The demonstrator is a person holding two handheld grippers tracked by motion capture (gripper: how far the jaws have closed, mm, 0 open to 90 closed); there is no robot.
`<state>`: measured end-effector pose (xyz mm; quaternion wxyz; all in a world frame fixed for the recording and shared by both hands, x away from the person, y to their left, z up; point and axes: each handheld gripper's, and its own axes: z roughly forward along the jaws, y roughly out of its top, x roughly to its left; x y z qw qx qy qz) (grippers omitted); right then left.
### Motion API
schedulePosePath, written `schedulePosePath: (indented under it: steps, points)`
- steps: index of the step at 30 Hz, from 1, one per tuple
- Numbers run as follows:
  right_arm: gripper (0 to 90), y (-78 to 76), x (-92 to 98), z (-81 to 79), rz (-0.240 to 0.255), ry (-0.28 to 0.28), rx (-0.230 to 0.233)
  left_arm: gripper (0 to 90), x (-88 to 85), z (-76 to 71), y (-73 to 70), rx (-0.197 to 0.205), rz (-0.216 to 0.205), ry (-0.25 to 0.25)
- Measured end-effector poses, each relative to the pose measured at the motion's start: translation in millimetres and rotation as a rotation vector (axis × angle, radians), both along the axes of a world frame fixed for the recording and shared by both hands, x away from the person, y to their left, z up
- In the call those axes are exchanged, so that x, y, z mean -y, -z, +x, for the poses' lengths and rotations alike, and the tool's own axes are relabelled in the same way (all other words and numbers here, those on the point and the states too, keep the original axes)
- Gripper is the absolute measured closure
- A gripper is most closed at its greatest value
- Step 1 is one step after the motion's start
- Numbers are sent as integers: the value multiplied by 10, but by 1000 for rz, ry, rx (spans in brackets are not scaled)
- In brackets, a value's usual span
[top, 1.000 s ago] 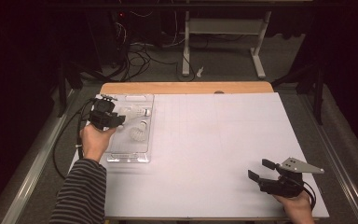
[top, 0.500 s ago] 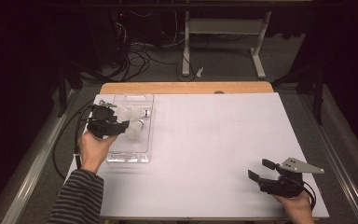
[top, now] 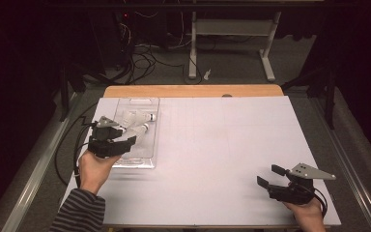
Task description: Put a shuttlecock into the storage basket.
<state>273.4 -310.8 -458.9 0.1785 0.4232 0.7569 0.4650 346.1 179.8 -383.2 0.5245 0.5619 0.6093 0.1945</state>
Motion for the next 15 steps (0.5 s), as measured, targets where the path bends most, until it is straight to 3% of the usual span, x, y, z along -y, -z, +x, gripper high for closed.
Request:
schedulePosePath:
  steps: [15]
  points:
    - [245, -9, 8, -5, 10, 7, 1, 398, -12, -352, 82, 63, -46, 31]
